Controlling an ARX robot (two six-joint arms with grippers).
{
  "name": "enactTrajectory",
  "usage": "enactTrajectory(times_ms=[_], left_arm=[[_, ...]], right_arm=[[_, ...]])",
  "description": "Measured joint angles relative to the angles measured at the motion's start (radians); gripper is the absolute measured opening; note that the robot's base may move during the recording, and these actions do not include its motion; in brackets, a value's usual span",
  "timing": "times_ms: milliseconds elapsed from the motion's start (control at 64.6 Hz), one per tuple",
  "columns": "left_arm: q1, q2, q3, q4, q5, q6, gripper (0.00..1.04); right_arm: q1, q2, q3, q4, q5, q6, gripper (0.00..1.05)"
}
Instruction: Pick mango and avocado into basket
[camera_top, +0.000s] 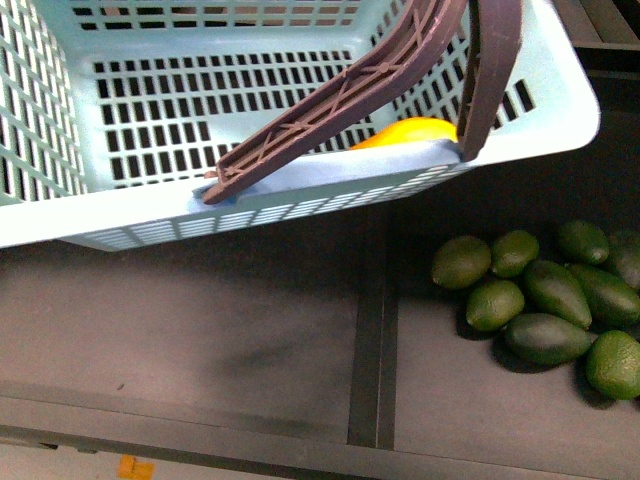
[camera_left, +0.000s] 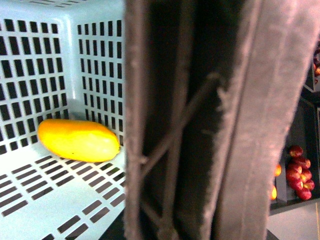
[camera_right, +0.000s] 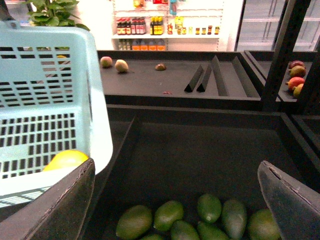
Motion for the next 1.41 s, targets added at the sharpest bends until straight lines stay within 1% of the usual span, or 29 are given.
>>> enactTrajectory(times_ms=[46, 77, 93, 139, 217, 278, 309, 356, 387, 418, 449, 495, 572, 681, 727, 866, 944, 1129, 1408], left_arm=[[-0.003, 0.000, 0.000, 0.000, 0.011, -0.007, 0.14], [-0.008, 0.000, 0.000, 0.000, 0.018, -0.011, 0.14], [-0.008, 0.000, 0.000, 0.000, 0.020, -0.013, 0.14], [-0.010, 0.000, -0.001, 0.000, 0.028, -0.014, 0.14], [-0.015, 0.000, -0.001, 0.000, 0.038, -0.017, 0.14], [-0.022, 0.000, -0.001, 0.000, 0.043, -0.017, 0.14], [-0.024, 0.000, -0.001, 0.000, 0.050, -0.019, 0.14], [-0.024, 0.000, -0.001, 0.000, 0.052, -0.024, 0.14], [-0.024, 0.000, -0.001, 0.000, 0.051, -0.026, 0.14], [-0.023, 0.000, -0.001, 0.000, 0.042, -0.026, 0.14], [-0.022, 0.000, -0.001, 0.000, 0.030, -0.024, 0.14], [-0.018, 0.000, -0.001, 0.000, 0.018, -0.021, 0.14], [-0.015, 0.000, -0.001, 0.000, 0.013, -0.016, 0.14], [-0.015, 0.000, -0.001, 0.000, 0.023, -0.017, 0.14], [-0.015, 0.000, -0.001, 0.000, 0.029, -0.018, 0.14], [-0.016, 0.000, -0.001, 0.000, 0.037, -0.020, 0.14], [-0.018, 0.000, -0.001, 0.000, 0.037, -0.020, 0.14], [-0.018, 0.000, -0.001, 0.000, 0.031, -0.020, 0.14], [-0.018, 0.000, -0.001, 0.000, 0.030, -0.019, 0.14]], right_arm=[[-0.013, 0.046, 0.074, -0.206, 0.150, 0.106, 0.96], [-0.051, 0.082, 0.109, -0.311, 0.182, 0.151, 0.96], [-0.057, 0.085, 0.111, -0.316, 0.181, 0.152, 0.96], [-0.149, 0.150, 0.120, -0.272, 0.106, 0.137, 0.96], [-0.271, 0.267, 0.140, -0.129, -0.050, 0.033, 0.96], [-0.363, 0.377, 0.158, -0.023, -0.179, -0.091, 0.96], [-0.423, 0.464, 0.171, 0.040, -0.269, -0.167, 0.96], [-0.485, 0.568, 0.185, 0.111, -0.348, -0.275, 0.96], [-0.525, 0.642, 0.194, 0.156, -0.379, -0.351, 0.96], [-0.581, 0.754, 0.212, 0.209, -0.425, -0.486, 0.96], [-0.624, 0.848, 0.235, 0.220, -0.447, -0.593, 0.96], [-0.679, 0.980, 0.272, 0.220, -0.461, -0.729, 0.96], [-0.732, 1.128, 0.317, 0.215, -0.462, -0.901, 0.96], [-0.766, 1.283, 0.370, 0.209, -0.453, -1.060, 0.96], [-0.771, 1.336, 0.391, 0.208, -0.449, -1.095, 0.96], [-0.772, 1.476, 0.444, 0.227, -0.421, -1.155, 0.96], [-0.769, 1.535, 0.472, 0.229, -0.414, -1.165, 0.96], [-0.752, 1.653, 0.551, 0.229, -0.403, -1.114, 0.96], [-0.689, 1.734, 0.627, 0.228, -0.438, -0.891, 0.96]])
